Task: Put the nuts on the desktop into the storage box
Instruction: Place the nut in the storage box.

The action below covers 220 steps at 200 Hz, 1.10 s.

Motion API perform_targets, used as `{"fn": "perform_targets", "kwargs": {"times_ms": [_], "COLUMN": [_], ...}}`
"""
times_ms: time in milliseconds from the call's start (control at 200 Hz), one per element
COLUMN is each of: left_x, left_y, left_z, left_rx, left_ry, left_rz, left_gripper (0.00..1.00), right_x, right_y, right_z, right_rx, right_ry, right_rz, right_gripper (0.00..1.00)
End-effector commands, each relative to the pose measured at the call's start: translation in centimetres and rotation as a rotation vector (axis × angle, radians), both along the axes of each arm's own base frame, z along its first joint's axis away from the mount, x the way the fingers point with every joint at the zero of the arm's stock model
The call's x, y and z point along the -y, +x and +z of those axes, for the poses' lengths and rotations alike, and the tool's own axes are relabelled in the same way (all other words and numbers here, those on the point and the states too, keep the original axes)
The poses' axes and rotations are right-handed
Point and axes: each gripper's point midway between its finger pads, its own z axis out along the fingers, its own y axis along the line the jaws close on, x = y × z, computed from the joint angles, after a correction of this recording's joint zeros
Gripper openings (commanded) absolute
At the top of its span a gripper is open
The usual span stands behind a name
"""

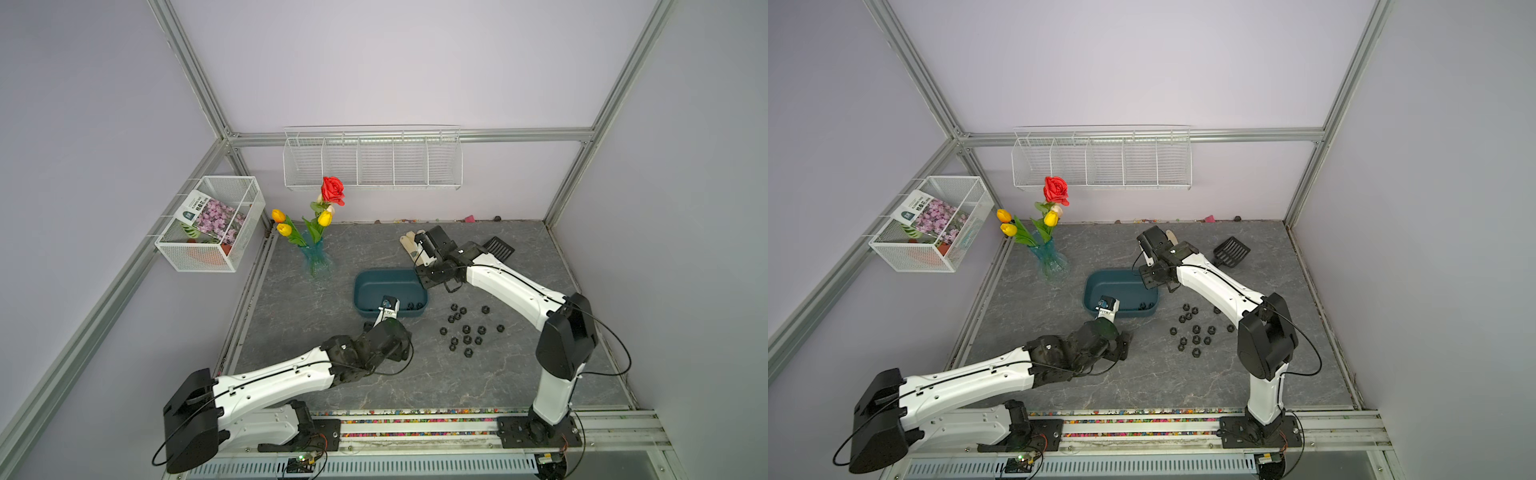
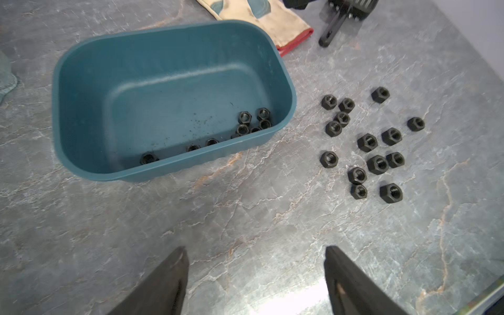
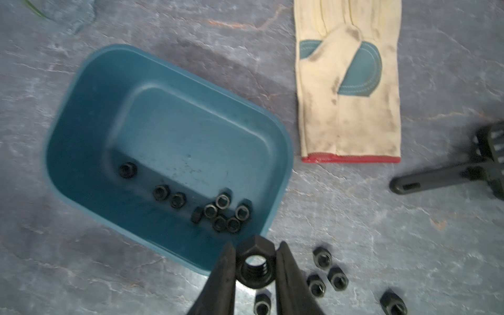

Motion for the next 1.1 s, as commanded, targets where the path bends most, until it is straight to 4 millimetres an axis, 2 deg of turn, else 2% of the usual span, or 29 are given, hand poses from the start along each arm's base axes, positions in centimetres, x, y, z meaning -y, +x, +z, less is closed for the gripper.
{"fn": "perform_targets", "kwargs": {"times_ms": [0,135,430,725,1004,1094], "left_x": [-0.8,-1.5,-1.8,-2.0,-1.9,-1.9], "left_y": [0.7,0.7,1.0,1.1,1.1,1.0], "left_z": [0.7,0.5,-0.7,-1.2,-1.4,-1.5], "left_rx": [0.069,0.094,0.127,0.138,0.136,0.132], "left_ry": [-0.04,-0.075,-0.079,-0.076,-0.076,-0.075], "left_rz": [0.004,-0.01,-0.032,-0.034,-0.036,-0.039], "left_gripper": [0.81,0.81,0.81,0.81,0.81,0.81], "right_x": [-1.4,-3.4,-5.5,-5.9,-5.9,-6.0], "right_y": [-0.5,0.1,1.2,1.3,1.5,1.6], "right_z": [-2.3,-3.9,-7.9,-11.4,-13.0,-13.3], "right_rx": [-0.075,-0.108,-0.173,-0.222,-0.239,-0.244], "right_ry": [-0.034,-0.052,-0.084,-0.119,-0.141,-0.144], "right_rz": [0.049,0.083,0.101,0.098,0.092,0.09], "right_gripper": [0.14,0.14,0.14,0.14,0.14,0.18]}}
